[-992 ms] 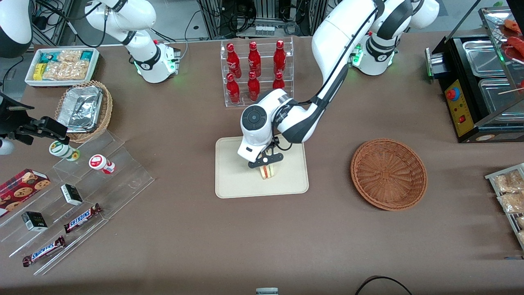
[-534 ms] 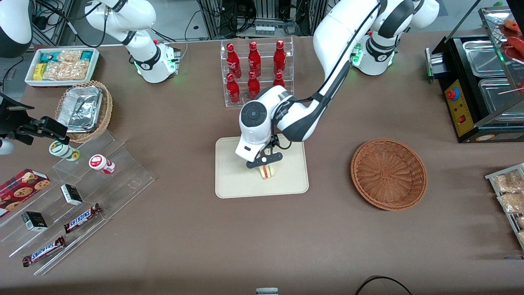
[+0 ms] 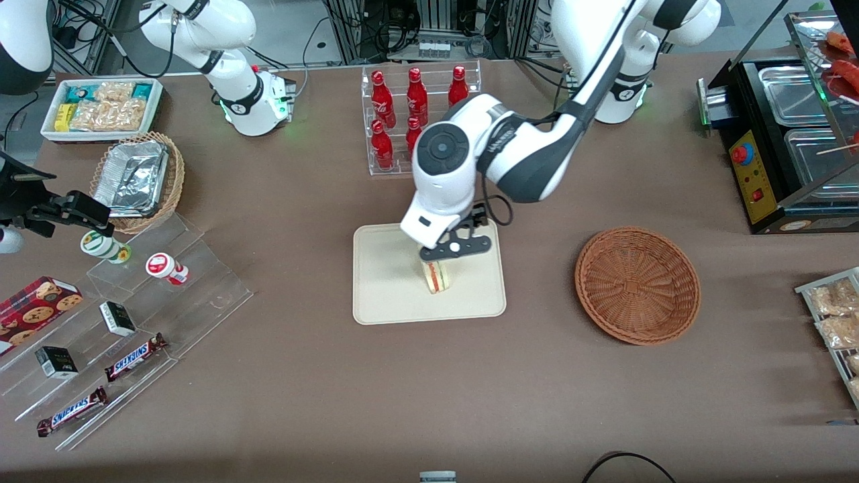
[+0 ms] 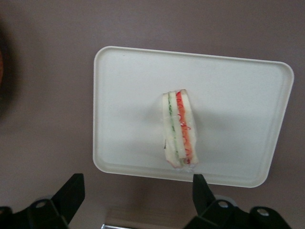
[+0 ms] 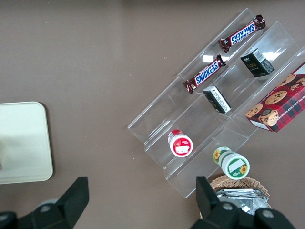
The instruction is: Place sandwich from basket to tray
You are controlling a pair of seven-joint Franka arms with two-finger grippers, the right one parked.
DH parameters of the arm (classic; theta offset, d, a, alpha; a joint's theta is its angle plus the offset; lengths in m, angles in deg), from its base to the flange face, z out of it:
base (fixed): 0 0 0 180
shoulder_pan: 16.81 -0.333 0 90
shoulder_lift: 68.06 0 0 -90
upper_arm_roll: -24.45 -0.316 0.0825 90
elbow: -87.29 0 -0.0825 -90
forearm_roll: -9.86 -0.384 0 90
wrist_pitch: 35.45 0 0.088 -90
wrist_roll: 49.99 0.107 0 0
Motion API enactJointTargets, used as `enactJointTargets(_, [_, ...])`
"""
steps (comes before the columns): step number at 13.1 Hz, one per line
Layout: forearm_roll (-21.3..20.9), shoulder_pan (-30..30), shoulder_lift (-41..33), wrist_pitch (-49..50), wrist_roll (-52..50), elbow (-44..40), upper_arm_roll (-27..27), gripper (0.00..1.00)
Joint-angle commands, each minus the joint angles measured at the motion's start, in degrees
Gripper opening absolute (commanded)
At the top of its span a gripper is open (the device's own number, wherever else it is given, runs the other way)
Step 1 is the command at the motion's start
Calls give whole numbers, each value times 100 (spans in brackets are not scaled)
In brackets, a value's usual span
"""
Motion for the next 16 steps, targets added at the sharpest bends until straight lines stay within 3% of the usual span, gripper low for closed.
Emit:
enactJointTargets(1, [-34,-431,-448,239,646,448,19,100])
enactJointTargets(10, [10,-2364,-2294,275,4030,2408,19,100])
enactJointTargets(16, [19,-3244,-3086,748,5438,2744,19,100])
